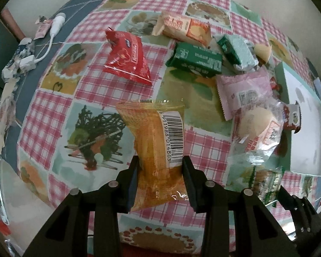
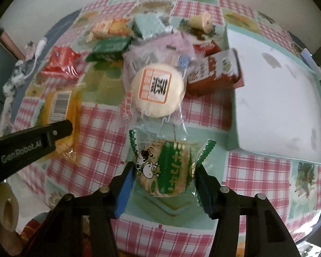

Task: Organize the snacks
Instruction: 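Grasp the orange cake bag with left tool while right grasps green biscuit, then carry both snacks over the white tray and open both tools, then move both tools back over the remaining snack pile, then grasp the round bun with left tool while right grasps milk biscuit pack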

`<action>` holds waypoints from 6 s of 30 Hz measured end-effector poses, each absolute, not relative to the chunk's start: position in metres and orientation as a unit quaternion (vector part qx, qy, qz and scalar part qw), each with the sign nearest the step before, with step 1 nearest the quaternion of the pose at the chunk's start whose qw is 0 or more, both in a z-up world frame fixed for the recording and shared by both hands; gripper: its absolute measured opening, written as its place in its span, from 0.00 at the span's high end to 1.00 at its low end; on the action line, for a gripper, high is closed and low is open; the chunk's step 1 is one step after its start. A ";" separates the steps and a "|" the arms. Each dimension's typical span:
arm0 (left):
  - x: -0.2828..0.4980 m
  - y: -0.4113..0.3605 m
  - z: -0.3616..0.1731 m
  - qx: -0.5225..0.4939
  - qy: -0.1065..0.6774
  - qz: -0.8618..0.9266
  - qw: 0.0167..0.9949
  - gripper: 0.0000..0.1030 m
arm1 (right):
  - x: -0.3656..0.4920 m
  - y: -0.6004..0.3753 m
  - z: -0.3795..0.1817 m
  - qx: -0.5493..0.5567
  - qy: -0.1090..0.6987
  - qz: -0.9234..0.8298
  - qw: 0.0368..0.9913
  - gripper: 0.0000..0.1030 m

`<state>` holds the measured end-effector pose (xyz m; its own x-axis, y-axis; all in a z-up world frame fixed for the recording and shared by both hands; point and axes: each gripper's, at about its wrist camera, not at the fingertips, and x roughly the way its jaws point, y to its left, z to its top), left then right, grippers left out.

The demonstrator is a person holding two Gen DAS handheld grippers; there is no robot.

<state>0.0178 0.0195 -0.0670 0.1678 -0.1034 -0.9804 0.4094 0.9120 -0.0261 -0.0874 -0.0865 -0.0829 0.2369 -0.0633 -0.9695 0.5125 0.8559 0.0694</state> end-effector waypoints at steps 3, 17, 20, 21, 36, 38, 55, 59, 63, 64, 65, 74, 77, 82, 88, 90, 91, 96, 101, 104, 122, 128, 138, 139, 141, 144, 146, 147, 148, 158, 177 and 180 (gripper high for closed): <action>0.017 0.021 -0.055 0.116 0.616 -0.171 0.760 0.61 | -0.098 -0.093 -0.059 0.193 0.557 -0.196 0.784 0.44; 0.007 -0.056 -0.010 0.100 0.594 -0.221 0.767 0.61 | -0.134 -0.179 -0.023 0.282 0.455 -0.312 0.785 0.44; 0.003 -0.087 -0.012 0.103 0.598 -0.240 0.758 0.61 | -0.135 -0.198 -0.022 0.274 0.447 -0.345 0.779 0.44; 0.002 -0.098 -0.012 0.105 0.597 -0.247 0.756 0.61 | -0.134 -0.205 -0.023 0.274 0.444 -0.351 0.777 0.44; 0.003 -0.227 -0.032 0.140 0.566 -0.329 0.743 0.62 | -0.122 -0.314 -0.055 0.331 0.427 -0.421 0.728 0.44; 0.003 -0.238 -0.035 0.142 0.562 -0.341 0.740 0.62 | -0.122 -0.326 -0.061 0.335 0.427 -0.430 0.722 0.44; 0.003 -0.262 -0.048 0.150 0.568 -0.362 0.724 0.31 | -0.125 -0.354 -0.090 0.356 0.448 -0.446 0.688 0.35; 0.007 -0.245 -0.033 0.139 0.569 -0.356 0.728 0.25 | -0.135 -0.352 -0.081 0.359 0.446 -0.449 0.686 0.35; 0.007 -0.219 -0.023 0.109 0.572 -0.348 0.735 0.15 | -0.147 -0.343 -0.070 0.358 0.444 -0.452 0.686 0.34; 0.006 -0.214 -0.023 0.107 0.574 -0.345 0.734 0.15 | -0.151 -0.338 -0.067 0.358 0.444 -0.451 0.687 0.34; 0.004 -0.209 -0.022 0.109 0.576 -0.345 0.734 0.15 | -0.153 -0.335 -0.065 0.358 0.444 -0.449 0.687 0.34; -0.006 -0.162 -0.018 0.097 0.571 -0.319 0.750 0.06 | -0.165 -0.292 -0.031 0.293 0.444 -0.444 0.721 0.21; -0.004 -0.143 -0.015 0.096 0.557 -0.298 0.769 0.06 | -0.162 -0.276 -0.029 0.271 0.453 -0.435 0.729 0.20; 0.001 -0.109 -0.008 0.080 0.533 -0.269 0.798 0.06 | -0.154 -0.251 -0.019 0.239 0.446 -0.418 0.754 0.00; 0.008 -0.078 -0.005 0.072 0.519 -0.240 0.817 0.06 | -0.149 -0.224 -0.006 0.217 0.434 -0.403 0.776 0.00; 0.011 -0.068 -0.004 0.058 0.521 -0.236 0.818 0.06 | -0.149 -0.218 -0.003 0.222 0.427 -0.397 0.782 0.00; 0.013 -0.063 -0.004 0.052 0.523 -0.234 0.818 0.06 | -0.150 -0.214 -0.001 0.224 0.423 -0.394 0.785 0.00; 0.016 -0.047 -0.005 0.030 0.526 -0.231 0.818 0.06 | -0.150 -0.202 0.003 0.239 0.409 -0.377 0.796 0.00; 0.024 -0.037 -0.008 0.004 0.537 -0.224 0.814 0.06 | -0.142 -0.200 -0.003 0.248 0.421 -0.366 0.792 0.00; 0.032 -0.031 -0.013 -0.003 0.549 -0.207 0.810 0.06 | -0.135 -0.198 -0.006 0.252 0.423 -0.360 0.793 0.00; 0.055 -0.017 -0.068 -0.019 0.628 -0.137 0.766 0.06 | -0.090 -0.185 -0.054 0.247 0.502 -0.312 0.768 0.00; 0.050 -0.028 -0.061 -0.013 0.615 -0.161 0.772 0.06 | -0.090 -0.188 -0.055 0.247 0.502 -0.316 0.766 0.00; 0.036 -0.056 -0.057 0.034 0.616 -0.211 0.758 0.06 | -0.110 -0.212 -0.045 0.253 0.496 -0.378 0.740 0.01; 0.035 -0.057 -0.058 0.037 0.616 -0.215 0.757 0.06 | -0.115 -0.218 -0.045 0.264 0.492 -0.387 0.734 0.01; 0.031 -0.064 -0.058 0.050 0.616 -0.221 0.755 0.06 | -0.122 -0.225 -0.047 0.280 0.487 -0.397 0.726 0.01; 0.025 -0.072 -0.060 0.072 0.616 -0.227 0.751 0.06 | -0.130 -0.232 -0.049 0.297 0.484 -0.405 0.717 0.01; 0.021 -0.077 -0.062 0.083 0.619 -0.232 0.746 0.06 | -0.132 -0.234 -0.049 0.303 0.483 -0.408 0.713 0.01; 0.020 -0.079 -0.063 0.086 0.620 -0.233 0.744 0.06 | -0.133 -0.235 -0.050 0.306 0.483 -0.410 0.710 0.01; 0.019 -0.081 -0.064 0.089 0.622 -0.235 0.741 0.06 | -0.135 -0.236 -0.051 0.309 0.484 -0.412 0.708 0.01; 0.004 -0.101 -0.078 0.133 0.630 -0.255 0.722 0.23 | -0.137 -0.237 -0.054 0.319 0.485 -0.416 0.700 0.03; 0.013 -0.092 -0.083 0.110 0.648 -0.249 0.711 0.44 | -0.112 -0.222 -0.052 0.337 0.461 -0.358 0.738 0.04; 0.018 -0.085 -0.083 0.099 0.653 -0.240 0.712 0.44 | -0.106 -0.220 -0.055 0.348 0.458 -0.345 0.742 0.10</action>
